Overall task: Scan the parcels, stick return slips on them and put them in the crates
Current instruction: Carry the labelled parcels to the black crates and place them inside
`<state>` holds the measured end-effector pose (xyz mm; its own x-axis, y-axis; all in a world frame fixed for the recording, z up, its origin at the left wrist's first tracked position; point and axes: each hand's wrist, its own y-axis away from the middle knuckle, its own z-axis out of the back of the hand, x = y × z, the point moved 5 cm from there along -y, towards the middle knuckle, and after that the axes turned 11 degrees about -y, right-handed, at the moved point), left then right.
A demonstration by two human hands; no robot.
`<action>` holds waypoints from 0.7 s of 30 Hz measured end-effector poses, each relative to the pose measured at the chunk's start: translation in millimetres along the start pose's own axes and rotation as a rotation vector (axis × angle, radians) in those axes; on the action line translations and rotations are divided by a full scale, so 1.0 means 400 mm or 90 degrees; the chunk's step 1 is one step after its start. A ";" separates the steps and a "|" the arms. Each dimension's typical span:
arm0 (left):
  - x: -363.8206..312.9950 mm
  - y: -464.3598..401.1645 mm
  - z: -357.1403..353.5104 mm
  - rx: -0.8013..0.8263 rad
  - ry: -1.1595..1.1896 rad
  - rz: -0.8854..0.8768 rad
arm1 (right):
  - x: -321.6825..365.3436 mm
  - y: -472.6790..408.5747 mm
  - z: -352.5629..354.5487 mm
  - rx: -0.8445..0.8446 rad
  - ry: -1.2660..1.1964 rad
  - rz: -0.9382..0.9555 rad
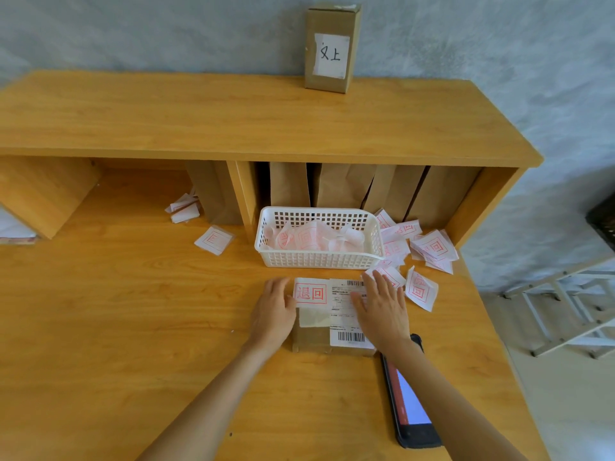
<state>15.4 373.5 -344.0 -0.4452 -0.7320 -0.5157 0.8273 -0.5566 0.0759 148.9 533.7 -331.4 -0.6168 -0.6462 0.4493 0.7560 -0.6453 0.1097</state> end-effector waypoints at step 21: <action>-0.058 0.042 -0.051 0.081 0.177 0.275 | -0.111 -0.005 0.079 0.025 0.031 -0.052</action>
<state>46.6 389.2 -348.2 0.0498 -0.7831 -0.6199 0.8592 -0.2829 0.4264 181.7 576.5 -323.4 -0.6855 -0.6120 0.3944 0.7105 -0.6806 0.1787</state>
